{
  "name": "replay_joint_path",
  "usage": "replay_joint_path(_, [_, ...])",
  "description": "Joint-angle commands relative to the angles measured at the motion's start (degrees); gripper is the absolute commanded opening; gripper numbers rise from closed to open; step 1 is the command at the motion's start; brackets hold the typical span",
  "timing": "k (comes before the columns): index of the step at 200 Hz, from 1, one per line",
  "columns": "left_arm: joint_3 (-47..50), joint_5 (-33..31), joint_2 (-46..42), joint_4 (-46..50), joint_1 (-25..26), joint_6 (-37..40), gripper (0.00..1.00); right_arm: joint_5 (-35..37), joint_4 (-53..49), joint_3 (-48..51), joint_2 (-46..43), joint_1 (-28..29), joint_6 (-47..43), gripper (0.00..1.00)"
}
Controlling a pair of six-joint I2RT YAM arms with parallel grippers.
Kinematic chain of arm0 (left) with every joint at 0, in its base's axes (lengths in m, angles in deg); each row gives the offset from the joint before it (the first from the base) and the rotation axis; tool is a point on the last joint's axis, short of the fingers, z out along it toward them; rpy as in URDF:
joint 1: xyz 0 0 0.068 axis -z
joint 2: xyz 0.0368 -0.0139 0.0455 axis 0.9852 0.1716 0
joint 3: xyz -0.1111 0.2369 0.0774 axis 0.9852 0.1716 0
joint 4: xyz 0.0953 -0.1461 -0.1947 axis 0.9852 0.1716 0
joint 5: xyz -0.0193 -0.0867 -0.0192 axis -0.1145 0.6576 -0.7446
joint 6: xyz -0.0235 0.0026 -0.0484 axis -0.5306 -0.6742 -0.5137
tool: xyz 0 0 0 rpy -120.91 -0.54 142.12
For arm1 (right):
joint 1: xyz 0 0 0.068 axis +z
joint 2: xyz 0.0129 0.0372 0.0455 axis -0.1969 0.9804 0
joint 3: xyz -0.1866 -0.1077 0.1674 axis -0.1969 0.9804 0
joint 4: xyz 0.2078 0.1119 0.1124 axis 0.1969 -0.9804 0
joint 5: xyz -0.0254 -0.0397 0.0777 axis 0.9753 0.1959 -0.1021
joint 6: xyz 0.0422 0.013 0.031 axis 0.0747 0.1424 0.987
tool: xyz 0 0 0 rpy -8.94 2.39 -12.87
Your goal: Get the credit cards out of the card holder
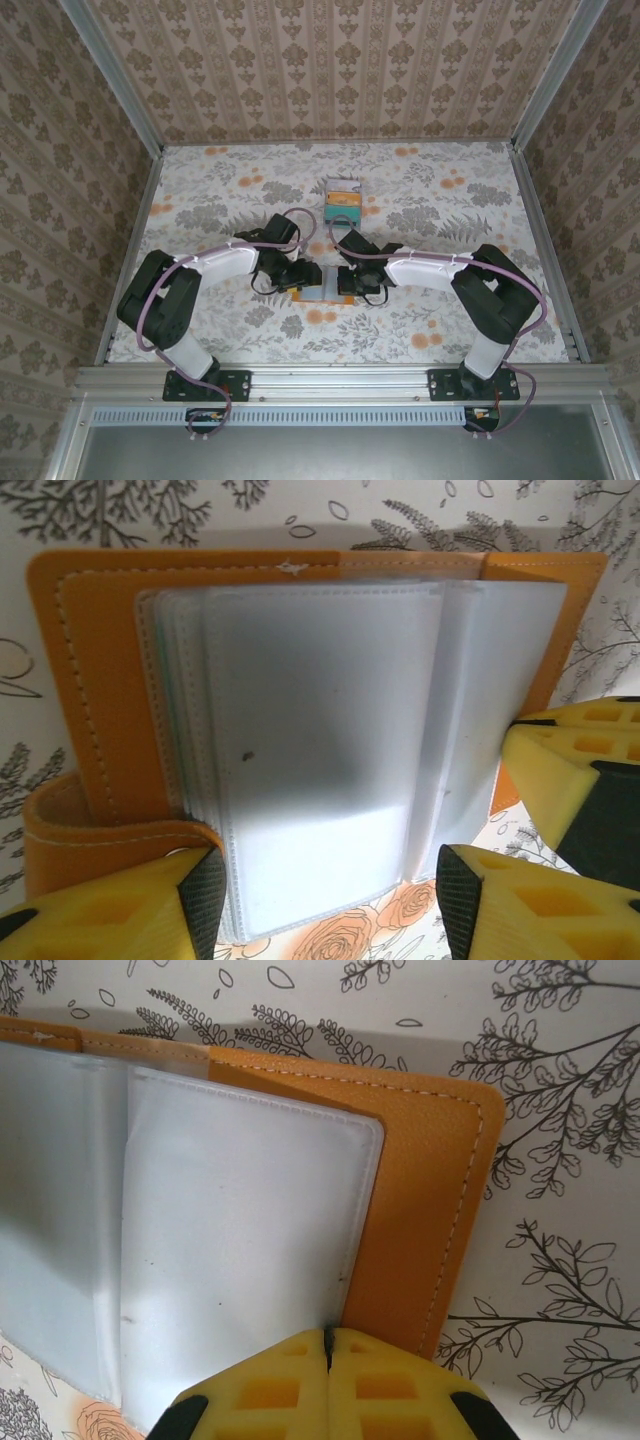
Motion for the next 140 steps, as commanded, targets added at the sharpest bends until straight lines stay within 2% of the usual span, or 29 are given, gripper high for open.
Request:
replay_joint_path(1, [0.1, 4.1, 0.6, -2.9, 0.9, 1.4, 0.62, -0.7, 0.5, 0.9, 1.1, 0.2, 0.8, 0.00])
replay_joint_path(24, [0.1, 6.5, 0.8, -4.8, 1.0, 1.2, 0.63, -0.2, 0.0, 0.8, 0.4, 0.2, 0.8, 0.00])
replay_joint_path(101, [-0.4, 5.1, 0.5, -3.4, 1.1, 1.5, 0.64, 3.6, -4.7, 1.0, -6.7, -2.0, 0.1, 0.02])
replay_joint_path(140, [-0.9, 4.3, 0.6, -2.7, 1.2, 1.5, 0.64, 1.0, -1.5, 4.0, -5.1, -3.1, 0.9, 0.03])
